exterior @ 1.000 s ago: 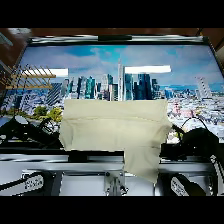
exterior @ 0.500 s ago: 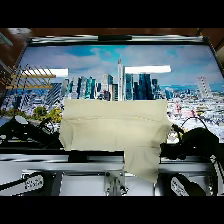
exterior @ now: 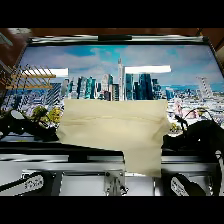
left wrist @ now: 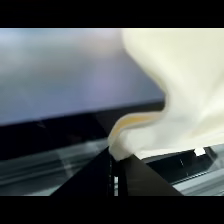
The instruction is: Fold the shirts.
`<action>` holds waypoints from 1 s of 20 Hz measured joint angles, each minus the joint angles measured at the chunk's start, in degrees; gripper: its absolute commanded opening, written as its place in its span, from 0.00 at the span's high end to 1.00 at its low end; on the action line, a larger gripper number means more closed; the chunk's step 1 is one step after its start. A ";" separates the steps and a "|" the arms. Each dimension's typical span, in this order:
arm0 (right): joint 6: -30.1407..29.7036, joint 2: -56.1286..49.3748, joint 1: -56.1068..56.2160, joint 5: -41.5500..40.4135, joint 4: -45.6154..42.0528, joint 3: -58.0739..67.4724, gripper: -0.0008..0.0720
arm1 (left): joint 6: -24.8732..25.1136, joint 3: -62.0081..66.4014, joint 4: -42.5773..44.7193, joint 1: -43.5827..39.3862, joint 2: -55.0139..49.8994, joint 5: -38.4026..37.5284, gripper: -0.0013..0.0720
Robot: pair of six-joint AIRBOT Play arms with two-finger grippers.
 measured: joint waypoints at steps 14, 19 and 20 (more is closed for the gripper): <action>4.46 -18.97 0.22 6.43 4.81 31.98 0.91 | -5.55 36.22 -9.40 -4.15 -18.51 -2.71 0.94; 4.79 -26.05 2.16 14.62 5.33 34.93 0.91 | -7.85 43.12 -10.43 -6.27 -26.49 -0.55 0.94; 4.42 -27.12 2.84 16.50 5.33 35.12 0.91 | -8.09 43.87 -10.71 -6.60 -27.41 0.28 0.94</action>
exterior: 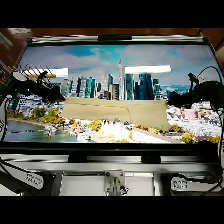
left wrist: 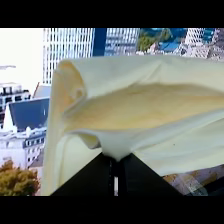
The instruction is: Fold the shirts.
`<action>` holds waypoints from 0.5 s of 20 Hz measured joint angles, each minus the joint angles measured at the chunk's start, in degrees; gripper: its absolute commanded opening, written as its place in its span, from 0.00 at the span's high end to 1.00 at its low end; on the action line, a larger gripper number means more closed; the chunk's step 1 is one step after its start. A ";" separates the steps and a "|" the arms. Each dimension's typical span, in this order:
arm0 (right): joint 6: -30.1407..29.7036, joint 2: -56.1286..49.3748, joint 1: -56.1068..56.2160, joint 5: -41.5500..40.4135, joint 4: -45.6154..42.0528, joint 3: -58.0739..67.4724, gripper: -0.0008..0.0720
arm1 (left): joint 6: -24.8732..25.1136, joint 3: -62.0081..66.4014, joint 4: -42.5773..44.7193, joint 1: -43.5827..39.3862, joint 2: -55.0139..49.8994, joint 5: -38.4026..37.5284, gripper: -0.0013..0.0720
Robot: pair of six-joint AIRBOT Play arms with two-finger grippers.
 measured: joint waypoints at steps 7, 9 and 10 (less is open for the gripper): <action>-0.59 -3.63 2.05 7.04 -2.27 0.48 0.17 | -1.68 1.60 -0.44 -0.68 -4.22 1.49 0.16; -1.03 -3.61 1.99 5.90 -3.50 0.57 0.08 | -2.01 1.95 -0.44 -0.50 -4.44 -0.15 0.12; -1.33 -3.32 1.77 4.50 -3.87 0.59 0.08 | -2.01 2.38 -0.44 -0.33 -4.44 -1.22 0.14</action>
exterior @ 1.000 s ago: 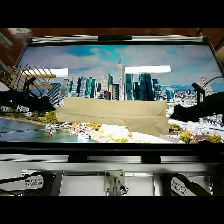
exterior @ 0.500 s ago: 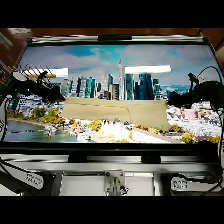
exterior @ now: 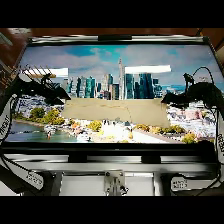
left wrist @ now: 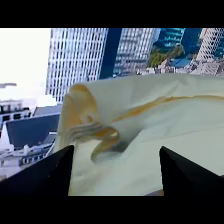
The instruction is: Fold the shirts.
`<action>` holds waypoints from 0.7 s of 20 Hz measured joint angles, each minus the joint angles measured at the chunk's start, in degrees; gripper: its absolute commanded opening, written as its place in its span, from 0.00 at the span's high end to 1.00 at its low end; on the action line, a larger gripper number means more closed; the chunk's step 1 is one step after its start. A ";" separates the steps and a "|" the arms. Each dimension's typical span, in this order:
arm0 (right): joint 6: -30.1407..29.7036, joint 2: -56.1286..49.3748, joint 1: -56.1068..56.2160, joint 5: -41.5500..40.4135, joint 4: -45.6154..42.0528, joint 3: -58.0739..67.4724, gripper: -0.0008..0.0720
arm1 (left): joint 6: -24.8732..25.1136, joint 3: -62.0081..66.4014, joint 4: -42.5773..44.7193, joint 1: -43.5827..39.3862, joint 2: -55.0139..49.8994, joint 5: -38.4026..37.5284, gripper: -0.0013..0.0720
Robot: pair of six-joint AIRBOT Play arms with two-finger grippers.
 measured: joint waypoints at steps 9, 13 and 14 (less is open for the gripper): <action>-1.97 -2.38 -7.32 -10.54 3.74 -0.09 0.08 | 0.09 4.94 -0.07 -0.15 4.55 -9.68 0.14; -3.72 -5.92 -7.93 -11.56 9.16 -0.09 0.08 | 0.48 5.27 -0.09 -1.05 6.29 -10.29 0.15; -3.98 -6.71 -7.91 -11.65 10.36 -0.07 0.08 | 0.70 5.29 -0.09 -1.18 6.49 -10.36 0.15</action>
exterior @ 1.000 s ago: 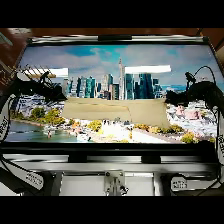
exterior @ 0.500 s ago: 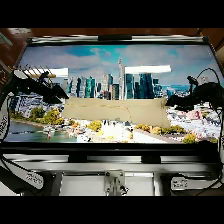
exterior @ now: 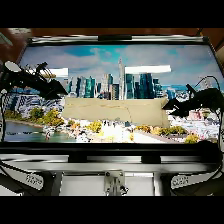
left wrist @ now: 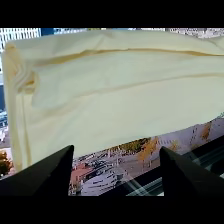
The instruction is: Fold the shirts.
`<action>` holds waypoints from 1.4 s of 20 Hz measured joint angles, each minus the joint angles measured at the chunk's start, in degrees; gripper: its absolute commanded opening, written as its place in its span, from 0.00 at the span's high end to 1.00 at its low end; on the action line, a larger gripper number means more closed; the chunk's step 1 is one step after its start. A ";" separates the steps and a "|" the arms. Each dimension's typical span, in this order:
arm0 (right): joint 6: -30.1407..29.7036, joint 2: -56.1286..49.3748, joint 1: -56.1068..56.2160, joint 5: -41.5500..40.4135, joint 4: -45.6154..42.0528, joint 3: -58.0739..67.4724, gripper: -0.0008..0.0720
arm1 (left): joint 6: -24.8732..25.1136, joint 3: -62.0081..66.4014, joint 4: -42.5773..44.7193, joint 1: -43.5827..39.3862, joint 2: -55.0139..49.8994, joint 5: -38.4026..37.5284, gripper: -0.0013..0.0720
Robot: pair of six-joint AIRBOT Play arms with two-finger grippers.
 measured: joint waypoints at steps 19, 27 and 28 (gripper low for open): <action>0.00 17.62 5.25 -9.99 4.15 0.44 0.91 | -1.25 -2.34 -1.11 -21.88 3.50 12.41 0.88; 8.31 32.46 5.25 -18.18 3.96 0.44 0.91 | -6.86 -5.84 -3.85 -37.97 -0.39 28.57 0.94; 9.38 33.92 5.25 -18.80 3.96 0.44 0.91 | -6.93 -5.88 -5.22 -39.45 -1.40 29.64 0.94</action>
